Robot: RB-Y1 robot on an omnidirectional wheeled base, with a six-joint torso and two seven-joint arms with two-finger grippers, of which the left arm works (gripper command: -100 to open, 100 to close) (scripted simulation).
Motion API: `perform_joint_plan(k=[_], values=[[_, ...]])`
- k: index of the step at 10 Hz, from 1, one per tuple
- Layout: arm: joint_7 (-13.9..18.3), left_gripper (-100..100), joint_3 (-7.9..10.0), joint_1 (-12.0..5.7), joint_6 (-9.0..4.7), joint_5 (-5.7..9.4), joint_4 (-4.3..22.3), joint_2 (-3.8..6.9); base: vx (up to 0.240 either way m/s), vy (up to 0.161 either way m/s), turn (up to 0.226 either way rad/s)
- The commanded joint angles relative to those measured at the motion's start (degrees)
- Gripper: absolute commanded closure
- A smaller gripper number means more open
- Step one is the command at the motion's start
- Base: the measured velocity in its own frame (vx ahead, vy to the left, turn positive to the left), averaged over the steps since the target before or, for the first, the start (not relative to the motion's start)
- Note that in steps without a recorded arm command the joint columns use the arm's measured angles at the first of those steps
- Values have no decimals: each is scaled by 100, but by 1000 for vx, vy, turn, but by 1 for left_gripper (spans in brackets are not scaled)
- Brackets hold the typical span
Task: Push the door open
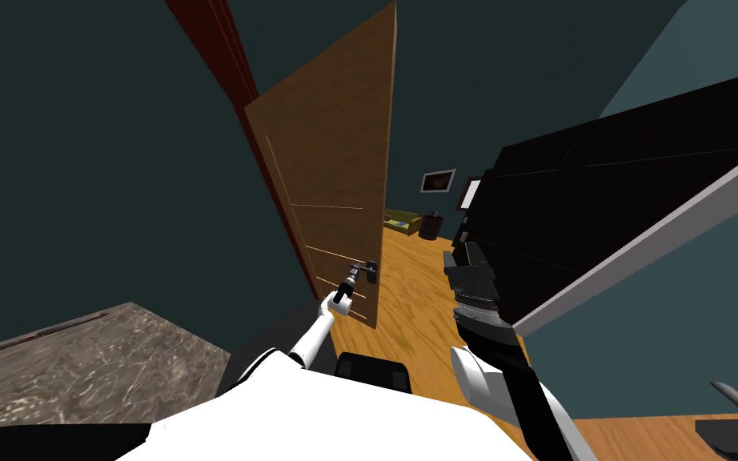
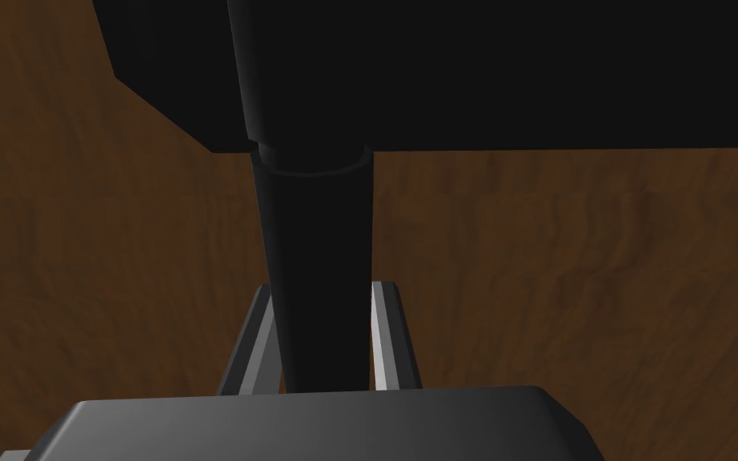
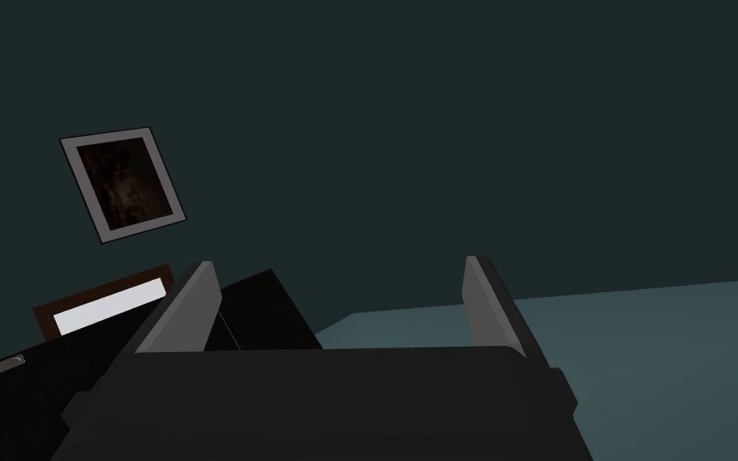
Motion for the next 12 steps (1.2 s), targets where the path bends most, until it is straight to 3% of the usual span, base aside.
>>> perform_joint_plan(k=[1, 6, 12], values=[[-22, 100, 82, -29, -4, 17, 3, 69, 158, -98, 47], [-111, 100, 400, -35, -9, 86, 31, 234, 193, -129, 57], [-230, 100, 825, -43, -16, 177, 69, 346, 159, -143, 73]])
